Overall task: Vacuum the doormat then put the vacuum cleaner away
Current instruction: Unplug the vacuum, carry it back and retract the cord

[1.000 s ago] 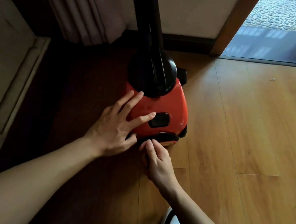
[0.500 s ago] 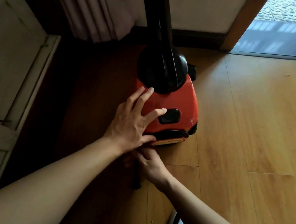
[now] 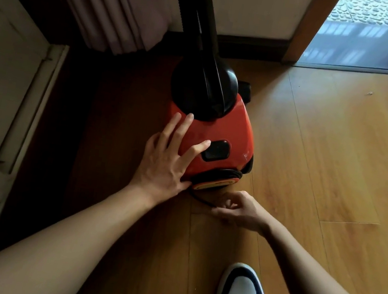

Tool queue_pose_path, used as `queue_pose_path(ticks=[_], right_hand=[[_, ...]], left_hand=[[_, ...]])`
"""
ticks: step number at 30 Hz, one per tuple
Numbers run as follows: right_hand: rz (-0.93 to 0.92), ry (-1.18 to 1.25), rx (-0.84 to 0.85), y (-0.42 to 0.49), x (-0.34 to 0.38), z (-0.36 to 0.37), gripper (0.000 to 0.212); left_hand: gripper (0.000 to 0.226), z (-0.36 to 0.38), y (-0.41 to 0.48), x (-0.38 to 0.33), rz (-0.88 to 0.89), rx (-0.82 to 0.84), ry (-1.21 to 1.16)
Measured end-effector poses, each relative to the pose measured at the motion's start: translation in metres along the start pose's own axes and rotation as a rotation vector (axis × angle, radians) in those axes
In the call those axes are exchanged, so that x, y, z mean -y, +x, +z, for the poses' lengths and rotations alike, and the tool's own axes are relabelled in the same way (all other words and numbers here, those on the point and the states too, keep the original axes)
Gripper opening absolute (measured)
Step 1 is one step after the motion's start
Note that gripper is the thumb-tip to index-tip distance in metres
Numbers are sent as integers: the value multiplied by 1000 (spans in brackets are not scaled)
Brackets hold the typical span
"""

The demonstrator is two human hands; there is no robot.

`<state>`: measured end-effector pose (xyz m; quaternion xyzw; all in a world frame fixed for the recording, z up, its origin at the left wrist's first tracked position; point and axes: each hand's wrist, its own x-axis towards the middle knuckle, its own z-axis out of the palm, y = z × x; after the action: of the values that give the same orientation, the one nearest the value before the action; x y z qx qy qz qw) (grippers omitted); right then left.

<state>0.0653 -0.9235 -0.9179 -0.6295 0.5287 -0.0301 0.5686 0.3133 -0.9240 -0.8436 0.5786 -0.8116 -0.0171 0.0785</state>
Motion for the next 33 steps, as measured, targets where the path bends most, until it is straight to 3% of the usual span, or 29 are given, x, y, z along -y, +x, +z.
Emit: queue_pose_path(ticks=[3,6,9,11,15,22,33], right_hand=[[-75,-197,-227,2,-9,-4,23],[-120,-204,-519,6,-10,2,27],[-14,-60,-671,11,-7,3,23],[55,71,-643,12,-6,0,20],[121,568,-590,6,-7,-4,27],[128,938,-660,-9,-8,-11,17],[92,785,-720,-14,8,-46,12]], left_hand=[[108,2,0,0,-2,2,-1],[110,5,0,0,-2,0,8],[111,6,0,0,2,-3,12],[110,6,0,1,7,-7,21],[110,4,2,11,32,5,80],[117,0,11,12,33,49,88],[111,-29,4,18,62,85,63]])
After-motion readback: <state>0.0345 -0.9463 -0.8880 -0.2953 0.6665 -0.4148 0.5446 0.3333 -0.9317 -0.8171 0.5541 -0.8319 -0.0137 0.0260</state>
